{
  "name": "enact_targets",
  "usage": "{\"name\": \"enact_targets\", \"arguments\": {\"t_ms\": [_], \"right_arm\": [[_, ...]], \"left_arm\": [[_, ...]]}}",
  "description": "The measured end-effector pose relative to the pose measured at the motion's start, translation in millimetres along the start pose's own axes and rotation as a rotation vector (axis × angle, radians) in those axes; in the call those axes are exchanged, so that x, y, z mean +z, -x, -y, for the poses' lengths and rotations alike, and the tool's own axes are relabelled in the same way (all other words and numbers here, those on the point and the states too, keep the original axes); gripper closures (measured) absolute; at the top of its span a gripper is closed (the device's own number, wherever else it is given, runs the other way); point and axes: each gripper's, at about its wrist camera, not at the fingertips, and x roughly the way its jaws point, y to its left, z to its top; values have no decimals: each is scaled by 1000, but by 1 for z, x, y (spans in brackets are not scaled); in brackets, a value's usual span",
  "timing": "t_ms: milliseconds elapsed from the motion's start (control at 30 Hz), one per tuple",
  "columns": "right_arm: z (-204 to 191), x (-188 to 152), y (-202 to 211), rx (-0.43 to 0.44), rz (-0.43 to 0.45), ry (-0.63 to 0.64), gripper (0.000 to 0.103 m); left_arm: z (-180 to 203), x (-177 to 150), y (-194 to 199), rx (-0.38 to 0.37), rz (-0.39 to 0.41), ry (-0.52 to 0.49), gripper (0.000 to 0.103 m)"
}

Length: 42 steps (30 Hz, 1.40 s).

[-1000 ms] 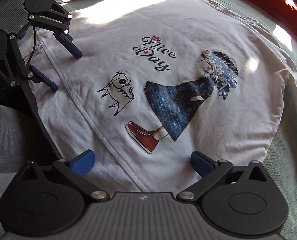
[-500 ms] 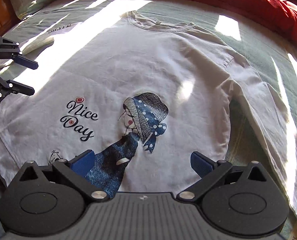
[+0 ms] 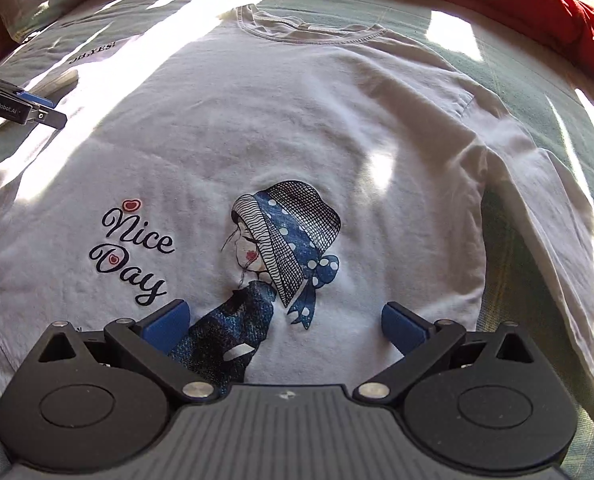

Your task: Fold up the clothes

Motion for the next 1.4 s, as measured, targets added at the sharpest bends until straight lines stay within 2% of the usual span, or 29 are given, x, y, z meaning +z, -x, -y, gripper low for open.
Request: {"name": "enact_targets", "arguments": {"t_ms": [167, 267, 367, 433, 467, 567, 700, 767, 833, 867, 900, 933, 967, 1067, 1200, 1333, 1367, 1400], "right_arm": [[-2, 5, -5, -33, -16, -66, 0], [-4, 8, -9, -55, -26, -97, 0], [-5, 9, -10, -65, -34, -100, 0], [-4, 9, -10, -64, -37, -98, 0], [-4, 9, -10, -64, -38, -98, 0], [-4, 10, -10, -65, -44, -99, 0], [-5, 16, -8, -72, -66, -109, 0], [-3, 23, -3, -61, -58, -131, 0], [-1, 31, 4, -54, -35, -151, 0], [-1, 37, 9, -54, -16, -159, 0], [-1, 44, 13, -52, 5, -161, 0], [0, 51, 15, -47, 19, -162, 0], [0, 57, 17, -44, 31, -159, 0], [-2, 74, 18, -30, 61, -144, 0], [-7, 90, 14, -25, 81, -107, 0], [-8, 96, 7, -21, 72, -112, 0], [-9, 98, 6, -20, 69, -116, 0], [-10, 99, 4, -18, 66, -119, 0]], "left_arm": [[12, 30, 3, -111, 87, 18, 43], [8, 43, -18, -134, 87, 54, 42], [-6, 45, -41, -76, 35, 103, 43], [-17, 43, -41, -32, 35, 107, 46], [-22, 43, -38, -39, 32, 117, 50], [-23, 45, -20, -57, 15, 120, 50], [-26, 52, 10, -89, 73, 91, 49], [-35, 60, 17, -52, 103, 70, 49], [-53, 69, 14, 17, 118, 45, 49], [-64, 74, 9, 57, 120, 40, 53], [-76, 78, 3, 92, 112, 39, 57], [-89, 81, -5, 123, 98, 34, 57], [-100, 83, -13, 138, 79, 20, 62], [-127, 88, -35, 154, 10, -25, 63], [-148, 90, -56, 111, -77, -75, 61], [-150, 90, -66, 70, -124, -126, 62], [-148, 90, -66, 59, -137, -136, 70], [-144, 91, -67, 46, -150, -149, 82]]}}
